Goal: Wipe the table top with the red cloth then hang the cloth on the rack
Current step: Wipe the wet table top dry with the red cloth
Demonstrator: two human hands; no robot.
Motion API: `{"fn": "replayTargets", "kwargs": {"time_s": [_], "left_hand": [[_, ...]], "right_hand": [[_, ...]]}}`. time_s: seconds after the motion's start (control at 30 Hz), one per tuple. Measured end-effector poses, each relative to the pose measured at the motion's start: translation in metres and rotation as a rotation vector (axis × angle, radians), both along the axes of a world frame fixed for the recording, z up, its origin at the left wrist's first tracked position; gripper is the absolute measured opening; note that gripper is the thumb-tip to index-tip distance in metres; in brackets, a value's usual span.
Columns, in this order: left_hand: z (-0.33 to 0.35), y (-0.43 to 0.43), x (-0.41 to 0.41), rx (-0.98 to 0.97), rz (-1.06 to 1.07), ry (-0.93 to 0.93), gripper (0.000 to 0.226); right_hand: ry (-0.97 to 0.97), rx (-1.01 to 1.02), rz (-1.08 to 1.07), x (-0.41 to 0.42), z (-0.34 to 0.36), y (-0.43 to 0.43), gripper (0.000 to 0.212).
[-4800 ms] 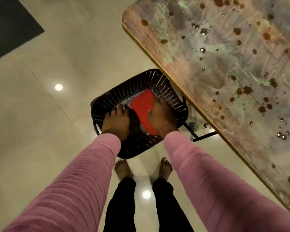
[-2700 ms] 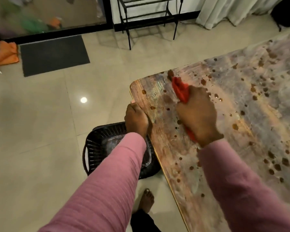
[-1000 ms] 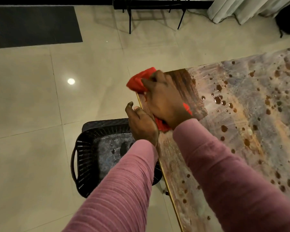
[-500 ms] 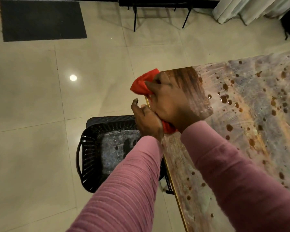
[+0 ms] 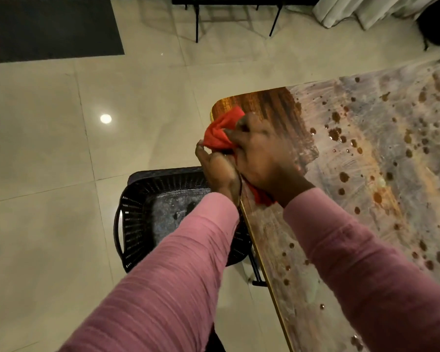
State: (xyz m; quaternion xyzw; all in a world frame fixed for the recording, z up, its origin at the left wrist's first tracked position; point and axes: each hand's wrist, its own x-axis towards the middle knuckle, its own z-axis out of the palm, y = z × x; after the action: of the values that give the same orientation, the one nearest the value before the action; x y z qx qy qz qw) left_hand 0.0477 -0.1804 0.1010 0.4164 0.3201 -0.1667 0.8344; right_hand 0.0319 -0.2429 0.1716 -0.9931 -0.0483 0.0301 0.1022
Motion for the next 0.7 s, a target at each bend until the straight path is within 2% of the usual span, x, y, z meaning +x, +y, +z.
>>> {"fn": "replayTargets", "kwargs": {"time_s": [0.03, 0.1, 0.17, 0.33, 0.43, 0.6, 0.7], "left_hand": [[0.002, 0.006, 0.003, -0.008, 0.014, 0.042, 0.048], [0.004, 0.019, 0.014, 0.217, -0.021, 0.07, 0.045], [0.006, 0.027, 0.034, 0.365, -0.074, -0.008, 0.041], [0.02, 0.016, 0.084, 0.573, -0.338, -0.2, 0.054], [0.017, 0.011, 0.085, 0.635, -0.487, -0.287, 0.056], [0.004, 0.006, 0.074, 0.847, -0.37, -0.397, 0.051], [0.0, 0.005, 0.075, 0.972, -0.28, -0.417, 0.048]], "right_hand": [[-0.002, -0.01, -0.033, 0.0, 0.0, -0.006, 0.043], [0.003, -0.001, -0.205, 0.005, 0.0, -0.019, 0.041], [-0.014, -0.006, -0.328, 0.005, -0.001, -0.018, 0.043], [-0.042, 0.005, -0.14, -0.029, -0.009, 0.015, 0.036], [-0.008, -0.028, -0.081, -0.038, -0.007, -0.002, 0.039], [-0.051, -0.036, -0.41, -0.033, -0.008, -0.029, 0.043], [-0.05, -0.016, -0.321, -0.046, -0.009, 0.0, 0.039]]}}
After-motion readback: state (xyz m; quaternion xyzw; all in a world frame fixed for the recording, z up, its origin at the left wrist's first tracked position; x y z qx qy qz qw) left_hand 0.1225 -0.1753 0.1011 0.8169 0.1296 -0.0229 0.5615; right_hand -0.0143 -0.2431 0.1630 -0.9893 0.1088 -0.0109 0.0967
